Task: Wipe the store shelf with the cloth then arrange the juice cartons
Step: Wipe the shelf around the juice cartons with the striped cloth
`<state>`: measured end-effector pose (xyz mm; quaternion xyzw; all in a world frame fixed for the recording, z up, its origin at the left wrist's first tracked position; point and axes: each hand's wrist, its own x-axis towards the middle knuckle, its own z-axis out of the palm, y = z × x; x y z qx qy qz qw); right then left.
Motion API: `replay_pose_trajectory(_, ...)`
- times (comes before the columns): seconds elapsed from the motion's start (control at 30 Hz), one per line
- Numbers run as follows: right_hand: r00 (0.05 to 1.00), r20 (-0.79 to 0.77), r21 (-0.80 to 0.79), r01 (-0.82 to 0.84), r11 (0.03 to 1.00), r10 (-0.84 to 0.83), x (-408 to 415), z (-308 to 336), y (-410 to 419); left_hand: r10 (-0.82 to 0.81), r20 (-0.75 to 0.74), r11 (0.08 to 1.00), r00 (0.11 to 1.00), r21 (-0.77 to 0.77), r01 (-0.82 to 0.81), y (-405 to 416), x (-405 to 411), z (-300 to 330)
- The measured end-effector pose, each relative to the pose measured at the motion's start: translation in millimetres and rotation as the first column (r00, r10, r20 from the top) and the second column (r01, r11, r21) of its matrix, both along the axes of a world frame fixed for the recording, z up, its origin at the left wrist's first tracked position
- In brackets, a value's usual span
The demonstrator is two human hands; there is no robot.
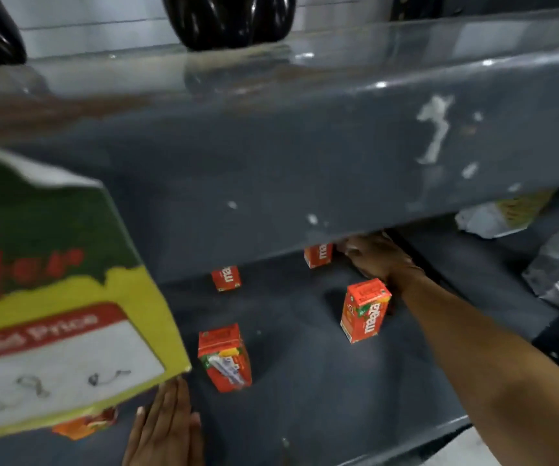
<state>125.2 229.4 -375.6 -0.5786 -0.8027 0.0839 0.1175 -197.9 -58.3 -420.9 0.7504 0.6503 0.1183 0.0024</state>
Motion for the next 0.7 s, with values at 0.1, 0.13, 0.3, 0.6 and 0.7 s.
replay_pose_trajectory(0.1, 0.999, -0.03, -0.076, -0.042, 0.996, 0.039, 15.2, -11.1, -2.5, 0.113, 0.164, 0.989, 0.98, 0.073, -0.126, -4.4, 14.0, 8.1)
replay_pose_trajectory(0.13, 0.999, -0.022, -0.075, -0.036, 0.997, 0.034, 18.8, -12.7, -7.6, 0.167, 0.175, 0.975, 0.97, 0.115, -0.189, -4.7, 16.1, 11.7)
replay_pose_trajectory(0.3, 0.98, -0.196, -0.121, -0.009, 0.993, -0.015, 22.5, -6.9, -48.6, 0.339, 0.139, 0.938, 0.931, 0.02, -0.345, -15.1, 23.0, 3.6)
replay_pose_trajectory(0.6, 0.979, -0.053, -0.102, 0.19, 0.976, -0.196, 42.9, -11.0, -140.0, 0.341, 0.106, 0.94, 0.934, -0.033, -0.34, -25.1, 20.3, 6.0)
replay_pose_trajectory(0.7, 0.968, 0.078, -0.086, 0.244, 0.966, -0.238, 42.8, -12.4, -178.3, 0.336, 0.118, 0.942, 0.935, -0.018, -0.336, -23.1, 19.3, 6.8)
